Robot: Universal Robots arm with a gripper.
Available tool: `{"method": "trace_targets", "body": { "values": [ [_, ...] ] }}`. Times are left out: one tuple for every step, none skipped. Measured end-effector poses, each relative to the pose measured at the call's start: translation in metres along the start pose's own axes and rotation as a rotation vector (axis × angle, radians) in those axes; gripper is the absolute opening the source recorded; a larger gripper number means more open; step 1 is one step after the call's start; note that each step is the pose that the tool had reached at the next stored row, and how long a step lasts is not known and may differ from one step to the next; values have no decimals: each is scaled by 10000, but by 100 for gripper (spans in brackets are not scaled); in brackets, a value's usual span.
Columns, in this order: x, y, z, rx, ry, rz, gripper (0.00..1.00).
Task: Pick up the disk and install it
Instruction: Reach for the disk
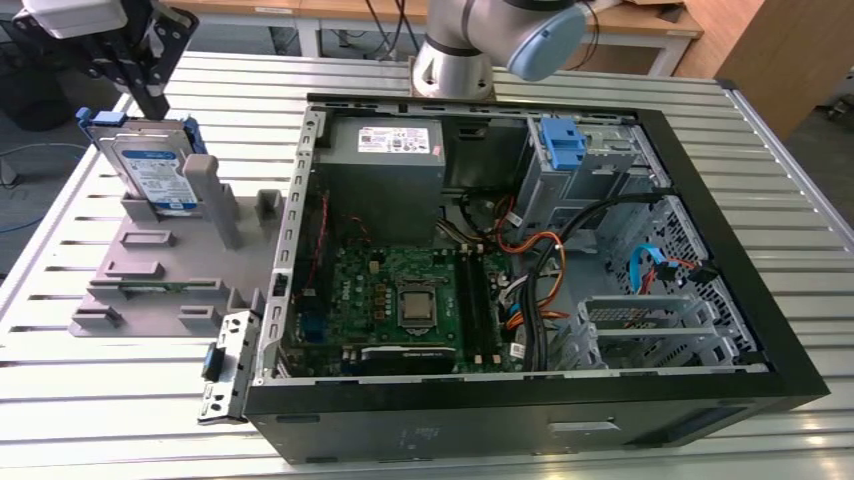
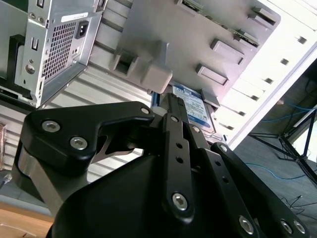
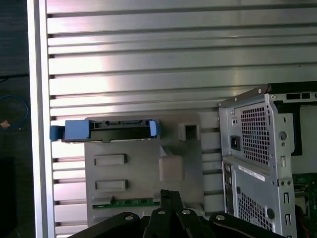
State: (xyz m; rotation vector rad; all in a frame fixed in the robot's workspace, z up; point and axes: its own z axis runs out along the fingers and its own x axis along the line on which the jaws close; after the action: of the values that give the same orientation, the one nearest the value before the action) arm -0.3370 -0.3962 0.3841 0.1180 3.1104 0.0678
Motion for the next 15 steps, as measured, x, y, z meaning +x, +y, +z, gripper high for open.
{"method": "trace_targets", "body": {
  "values": [
    [13,5,7,0,0,0,11],
    [26,10,13,1,2,0,11],
    [40,15,21,1,2,-1,11],
    [53,20,27,2,3,0,11],
    [66,25,34,2,3,0,11],
    [79,29,40,2,3,-1,11],
    [93,34,47,2,3,-1,11],
    [105,38,54,1,2,-1,11],
    [116,42,59,1,2,-1,11],
    [125,46,65,0,1,-1,11],
    [134,51,71,0,0,0,11],
    [141,56,74,2,3,-1,11],
    [148,63,79,3,3,0,11],
    [155,69,84,2,3,0,11],
    [162,76,90,1,1,0,11]
  ]
}}
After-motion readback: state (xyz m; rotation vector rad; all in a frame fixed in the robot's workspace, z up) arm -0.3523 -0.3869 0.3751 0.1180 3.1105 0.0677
